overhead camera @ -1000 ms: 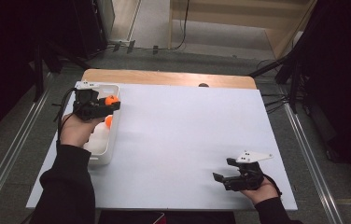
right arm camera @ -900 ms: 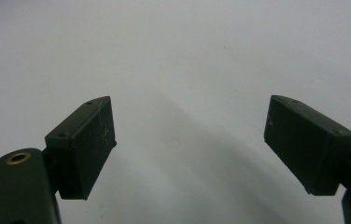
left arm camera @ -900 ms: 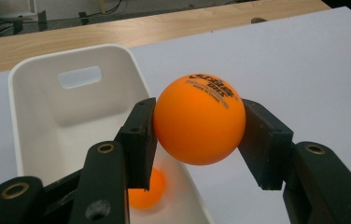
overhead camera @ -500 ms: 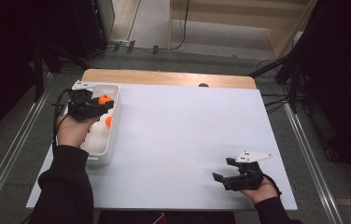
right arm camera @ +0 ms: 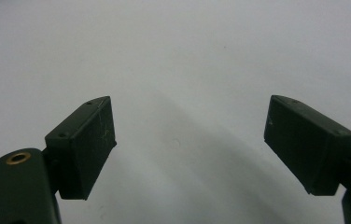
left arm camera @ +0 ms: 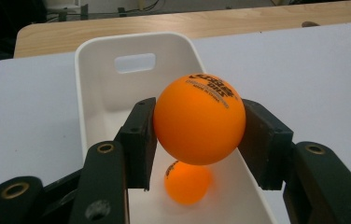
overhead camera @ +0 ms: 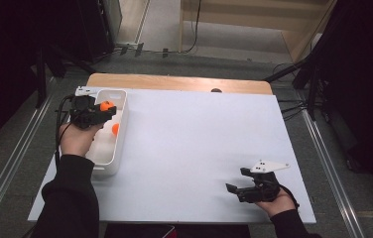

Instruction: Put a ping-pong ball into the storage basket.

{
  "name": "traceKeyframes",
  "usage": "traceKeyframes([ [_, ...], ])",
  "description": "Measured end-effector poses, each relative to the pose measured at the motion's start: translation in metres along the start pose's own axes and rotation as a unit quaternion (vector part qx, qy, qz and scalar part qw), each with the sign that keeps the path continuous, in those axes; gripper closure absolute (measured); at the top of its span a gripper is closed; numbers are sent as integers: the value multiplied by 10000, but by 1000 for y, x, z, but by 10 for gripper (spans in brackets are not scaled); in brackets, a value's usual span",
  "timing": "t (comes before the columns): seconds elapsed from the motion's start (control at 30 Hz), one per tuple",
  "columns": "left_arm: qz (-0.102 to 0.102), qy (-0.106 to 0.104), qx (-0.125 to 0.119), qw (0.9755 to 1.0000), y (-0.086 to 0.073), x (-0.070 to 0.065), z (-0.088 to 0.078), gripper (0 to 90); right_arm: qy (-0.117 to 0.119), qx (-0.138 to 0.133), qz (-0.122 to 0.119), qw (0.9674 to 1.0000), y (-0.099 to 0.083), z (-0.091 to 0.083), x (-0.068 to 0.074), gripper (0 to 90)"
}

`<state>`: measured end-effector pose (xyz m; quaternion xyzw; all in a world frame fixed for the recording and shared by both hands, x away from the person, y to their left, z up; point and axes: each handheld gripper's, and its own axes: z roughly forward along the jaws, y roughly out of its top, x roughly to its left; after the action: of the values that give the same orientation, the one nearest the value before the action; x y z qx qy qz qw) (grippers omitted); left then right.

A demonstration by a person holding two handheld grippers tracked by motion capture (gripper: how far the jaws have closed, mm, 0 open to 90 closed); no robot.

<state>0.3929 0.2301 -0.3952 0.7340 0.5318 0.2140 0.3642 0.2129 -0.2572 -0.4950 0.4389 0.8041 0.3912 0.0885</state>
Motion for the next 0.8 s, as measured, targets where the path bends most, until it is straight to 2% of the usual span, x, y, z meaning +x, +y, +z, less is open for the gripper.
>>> traceKeyframes([
  [0.2, -57, 35, 14, 10000, -2, 2, 5, 501, -17, 7, 32, 10000, -1, -1, 1, 149],
  [0.37, -176, 207, -7, 9996, -2, 6, 9, 501, -11, 19, 26, 10000, -1, -1, 0, 149],
  [0.5, -214, 259, -5, 9994, -2, 7, 15, 501, -13, -5, 0, 10000, -1, 0, 0, 149],
  [0.8, -218, 233, -23, 9995, -1, 7, 27, 501, -4, 16, 13, 10000, -1, 0, 1, 149],
])
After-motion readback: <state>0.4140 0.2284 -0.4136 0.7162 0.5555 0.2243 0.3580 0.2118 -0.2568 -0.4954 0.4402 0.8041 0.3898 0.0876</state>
